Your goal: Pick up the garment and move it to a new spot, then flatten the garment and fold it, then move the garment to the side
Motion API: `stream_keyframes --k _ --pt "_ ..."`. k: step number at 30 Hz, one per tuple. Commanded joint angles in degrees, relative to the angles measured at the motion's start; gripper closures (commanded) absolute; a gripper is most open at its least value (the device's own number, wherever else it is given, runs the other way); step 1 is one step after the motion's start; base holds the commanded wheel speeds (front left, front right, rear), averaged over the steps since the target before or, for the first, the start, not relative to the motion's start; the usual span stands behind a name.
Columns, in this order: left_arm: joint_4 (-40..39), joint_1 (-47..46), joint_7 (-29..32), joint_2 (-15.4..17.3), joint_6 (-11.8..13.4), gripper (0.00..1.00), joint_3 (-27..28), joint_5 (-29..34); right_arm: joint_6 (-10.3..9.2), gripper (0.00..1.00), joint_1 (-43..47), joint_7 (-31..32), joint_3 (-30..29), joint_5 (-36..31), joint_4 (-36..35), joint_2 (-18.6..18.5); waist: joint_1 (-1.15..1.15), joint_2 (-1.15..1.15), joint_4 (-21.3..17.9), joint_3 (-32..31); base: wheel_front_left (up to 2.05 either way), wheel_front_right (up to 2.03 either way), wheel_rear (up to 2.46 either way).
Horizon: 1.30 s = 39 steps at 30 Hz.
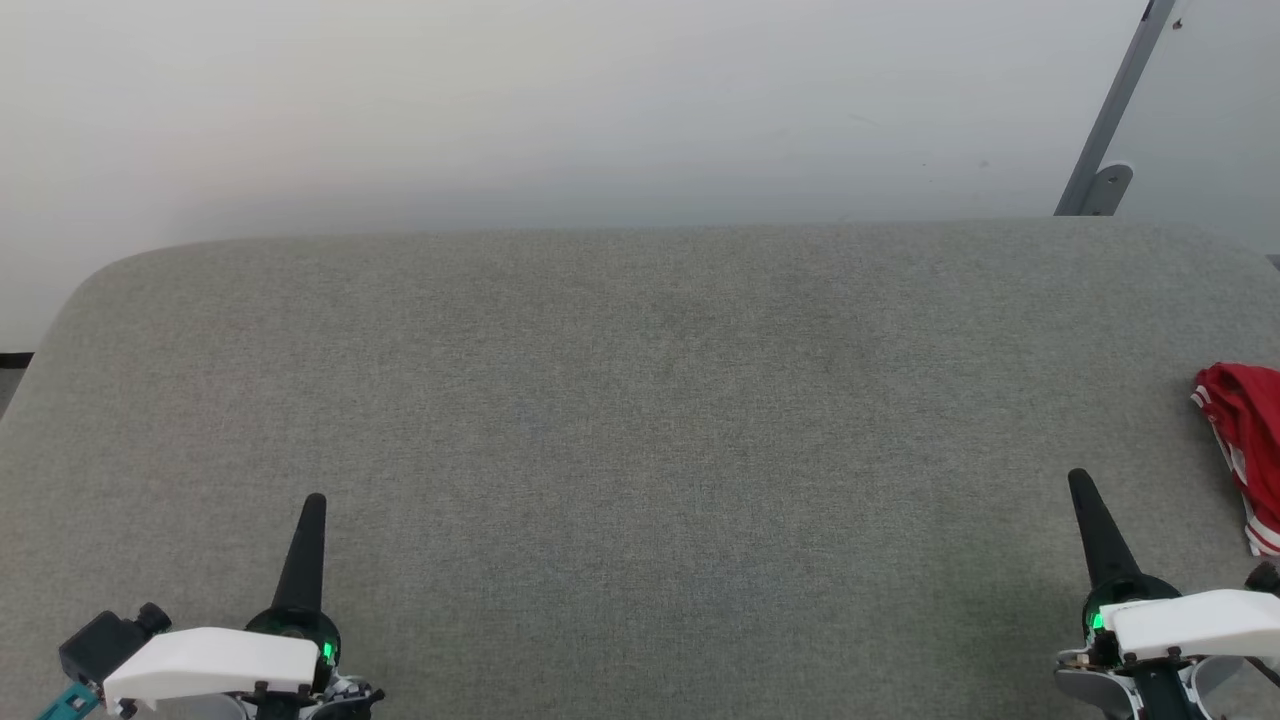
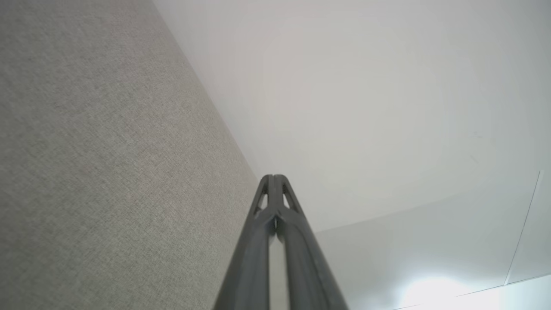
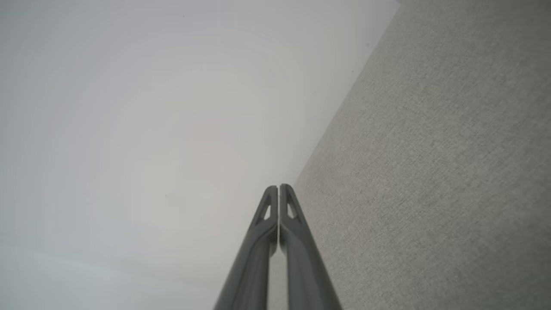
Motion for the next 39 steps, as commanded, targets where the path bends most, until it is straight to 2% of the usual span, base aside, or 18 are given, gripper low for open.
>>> stream_keyframes --k 1,39 --pt "-0.2 -1.5 0.4 0.0 0.0 1.00 0.4 -1.3 -0.01 1.00 -1.2 0.4 -0.2 1.1 -0.1 0.1 0.00 0.00 0.0 0.0 0.00 0.00 0.00" --pt "2.3 -4.6 5.2 -1.1 0.0 1.00 2.4 -16.1 -0.01 1.00 -3.9 3.9 -0.6 15.1 2.0 2.0 0.00 0.00 -0.1 0.7 0.00 0.00 0.00"
